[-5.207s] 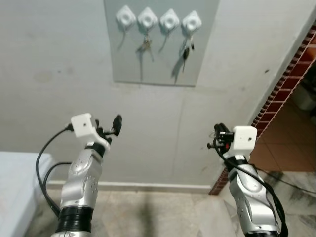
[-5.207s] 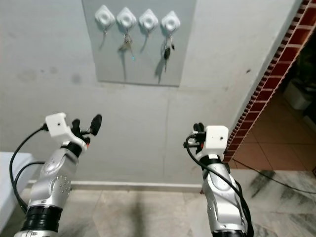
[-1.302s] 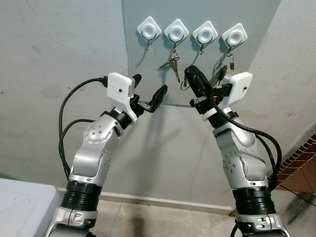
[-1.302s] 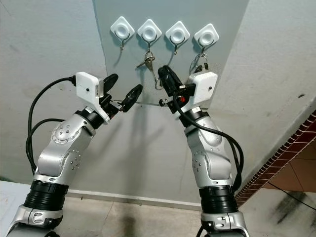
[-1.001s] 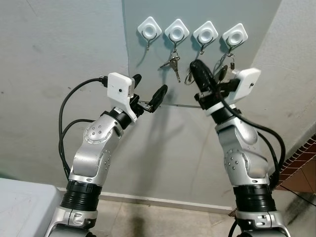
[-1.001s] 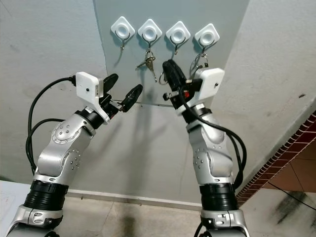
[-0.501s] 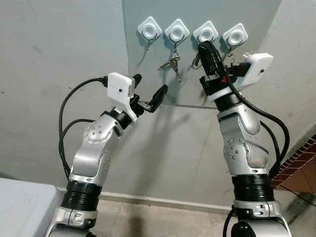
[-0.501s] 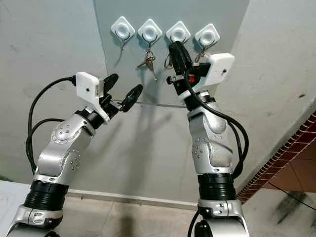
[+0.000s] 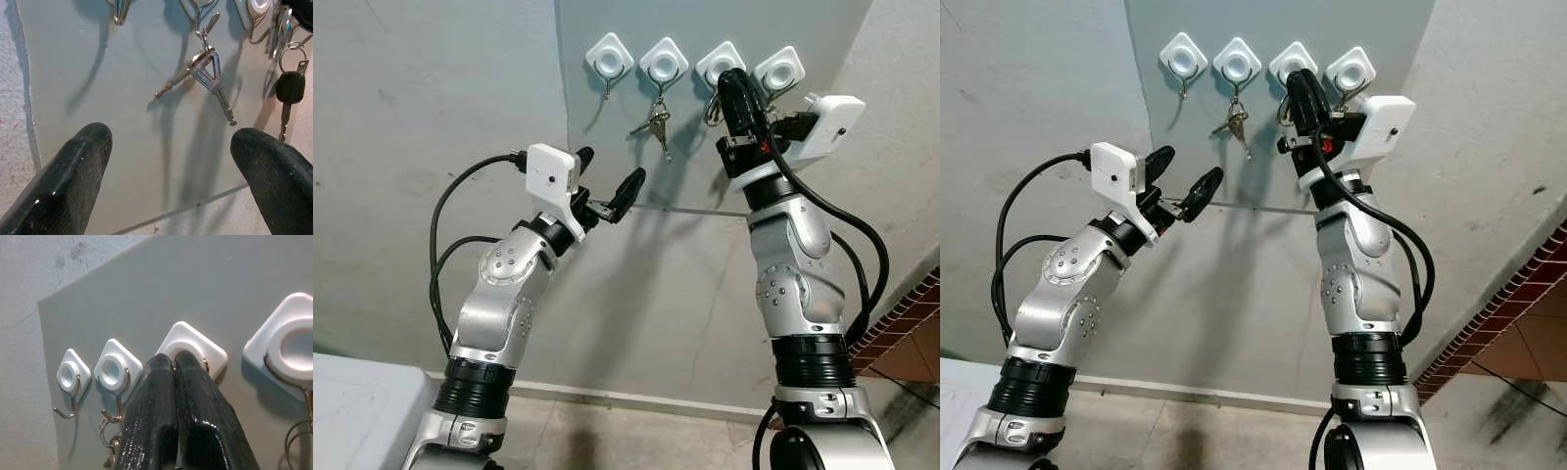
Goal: Hang keys on a hook
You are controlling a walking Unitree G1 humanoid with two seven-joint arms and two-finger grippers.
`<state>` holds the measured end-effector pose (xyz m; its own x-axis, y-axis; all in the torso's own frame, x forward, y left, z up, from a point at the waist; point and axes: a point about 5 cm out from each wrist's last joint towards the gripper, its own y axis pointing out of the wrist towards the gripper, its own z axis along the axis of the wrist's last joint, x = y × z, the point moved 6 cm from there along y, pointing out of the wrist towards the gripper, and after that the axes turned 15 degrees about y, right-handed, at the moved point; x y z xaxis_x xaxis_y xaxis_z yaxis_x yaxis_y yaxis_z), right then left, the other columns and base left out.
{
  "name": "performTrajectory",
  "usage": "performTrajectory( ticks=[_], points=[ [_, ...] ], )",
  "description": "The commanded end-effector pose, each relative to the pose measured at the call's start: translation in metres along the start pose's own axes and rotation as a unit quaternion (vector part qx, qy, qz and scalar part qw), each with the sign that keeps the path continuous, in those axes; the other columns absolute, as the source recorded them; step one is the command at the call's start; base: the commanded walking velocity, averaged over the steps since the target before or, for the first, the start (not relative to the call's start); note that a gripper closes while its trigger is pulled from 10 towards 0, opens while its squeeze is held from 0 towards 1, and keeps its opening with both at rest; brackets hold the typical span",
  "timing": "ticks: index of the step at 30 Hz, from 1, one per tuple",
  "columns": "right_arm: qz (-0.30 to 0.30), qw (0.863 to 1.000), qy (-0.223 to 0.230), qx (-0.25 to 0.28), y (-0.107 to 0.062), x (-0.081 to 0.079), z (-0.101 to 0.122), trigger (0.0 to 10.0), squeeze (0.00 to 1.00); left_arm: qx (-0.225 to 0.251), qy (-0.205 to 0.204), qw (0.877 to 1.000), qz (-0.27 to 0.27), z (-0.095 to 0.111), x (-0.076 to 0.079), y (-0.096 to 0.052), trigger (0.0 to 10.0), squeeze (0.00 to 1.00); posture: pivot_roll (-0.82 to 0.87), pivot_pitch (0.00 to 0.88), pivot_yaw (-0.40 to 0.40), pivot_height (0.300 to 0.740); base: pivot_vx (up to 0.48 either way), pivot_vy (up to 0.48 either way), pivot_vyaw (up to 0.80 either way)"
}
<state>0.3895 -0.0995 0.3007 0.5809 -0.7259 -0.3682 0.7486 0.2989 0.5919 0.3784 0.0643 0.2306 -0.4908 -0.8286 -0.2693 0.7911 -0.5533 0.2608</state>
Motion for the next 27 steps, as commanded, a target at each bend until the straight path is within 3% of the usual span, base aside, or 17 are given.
performTrajectory(
  ticks=[1, 7, 14, 18, 22, 27],
  points=[
    [0.007, 1.000, 0.002, 0.015, 0.007, -0.004, 0.008, 10.0, 0.00, 0.012, 0.005, 1.000, -0.006, 0.009, 0.000, 0.003, 10.0, 0.00, -0.03, 0.000, 0.004, 0.740, 0.000, 0.000, 0.00],
    [0.025, 0.999, 0.021, 0.002, 0.010, -0.008, 0.001, 10.0, 0.00, 0.014, 0.004, 1.000, -0.004, 0.010, 0.000, 0.002, 10.0, 0.00, -0.03, 0.000, 0.001, 0.740, 0.000, 0.000, 0.00],
    [0.061, 0.998, -0.009, -0.028, 0.009, -0.014, -0.005, 10.0, 0.00, 0.014, 0.004, 1.000, -0.001, 0.010, -0.001, 0.001, 10.0, 0.00, -0.02, 0.000, -0.003, 0.740, 0.000, 0.000, 0.00],
    [0.097, 0.991, -0.050, -0.076, 0.003, -0.020, -0.018, 10.0, 0.00, 0.014, 0.003, 1.000, 0.000, 0.010, -0.001, 0.001, 10.0, 0.00, -0.03, 0.000, -0.002, 0.740, 0.000, 0.000, 0.00],
    [0.108, 0.986, -0.061, -0.115, -0.004, -0.019, -0.030, 10.0, 0.00, 0.015, 0.003, 1.000, -0.001, 0.011, 0.000, 0.000, 10.0, 0.00, -0.03, 0.000, -0.004, 0.740, 0.000, 0.000, 0.00],
    [0.105, 0.983, -0.043, -0.146, -0.015, -0.014, -0.041, 10.0, 0.00, 0.014, 0.003, 1.000, 0.001, 0.010, -0.001, 0.000, 10.0, 0.00, -0.02, 0.000, -0.005, 0.740, 0.000, 0.000, 0.00]
  ],
)
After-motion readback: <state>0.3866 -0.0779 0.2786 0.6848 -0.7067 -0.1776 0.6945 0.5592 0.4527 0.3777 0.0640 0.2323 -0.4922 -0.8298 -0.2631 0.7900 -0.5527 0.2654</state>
